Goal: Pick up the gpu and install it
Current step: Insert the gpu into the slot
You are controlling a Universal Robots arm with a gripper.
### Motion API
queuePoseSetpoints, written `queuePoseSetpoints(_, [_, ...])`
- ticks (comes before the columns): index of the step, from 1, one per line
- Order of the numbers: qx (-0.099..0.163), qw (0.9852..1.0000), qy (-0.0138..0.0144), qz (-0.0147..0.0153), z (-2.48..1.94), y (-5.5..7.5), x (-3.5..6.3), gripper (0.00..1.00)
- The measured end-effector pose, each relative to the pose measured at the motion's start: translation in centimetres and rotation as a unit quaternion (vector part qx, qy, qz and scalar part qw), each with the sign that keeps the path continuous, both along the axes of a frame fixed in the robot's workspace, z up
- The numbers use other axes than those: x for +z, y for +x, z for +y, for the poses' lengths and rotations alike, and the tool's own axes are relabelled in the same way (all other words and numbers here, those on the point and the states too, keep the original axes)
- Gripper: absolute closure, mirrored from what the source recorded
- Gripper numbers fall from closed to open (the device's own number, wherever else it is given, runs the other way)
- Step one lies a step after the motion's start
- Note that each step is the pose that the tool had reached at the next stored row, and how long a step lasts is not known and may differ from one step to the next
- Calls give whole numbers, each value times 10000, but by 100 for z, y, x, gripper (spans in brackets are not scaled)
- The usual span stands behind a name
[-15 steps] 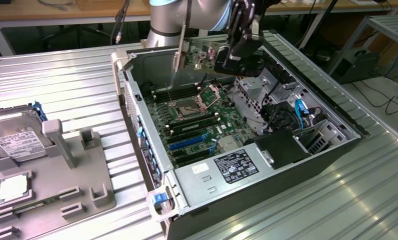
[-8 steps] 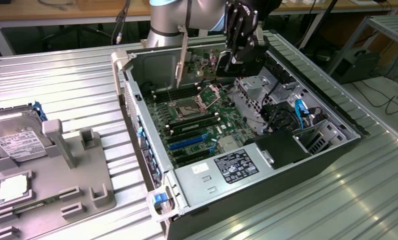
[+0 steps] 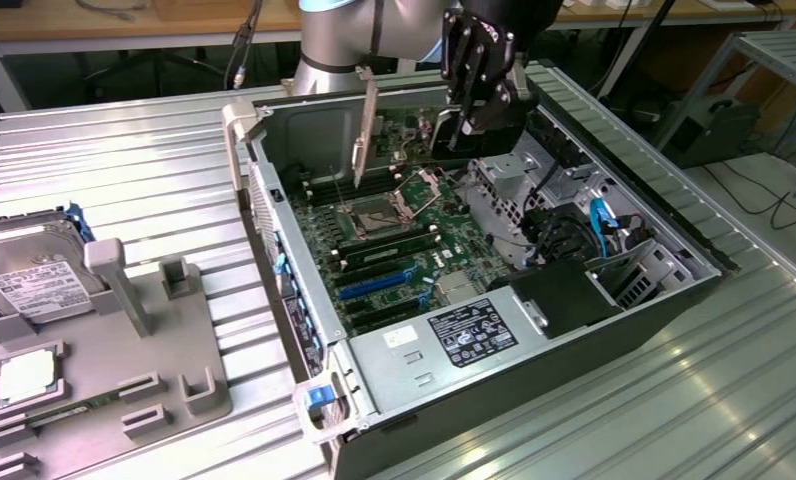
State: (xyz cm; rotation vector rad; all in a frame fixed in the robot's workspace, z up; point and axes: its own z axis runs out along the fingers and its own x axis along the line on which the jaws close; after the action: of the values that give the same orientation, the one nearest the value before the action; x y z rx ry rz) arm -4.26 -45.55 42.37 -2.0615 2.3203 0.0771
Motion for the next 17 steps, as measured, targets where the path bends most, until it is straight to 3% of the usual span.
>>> queuePoseSetpoints(17, [457, 9989, 6, -39, 0, 0, -50, 72])
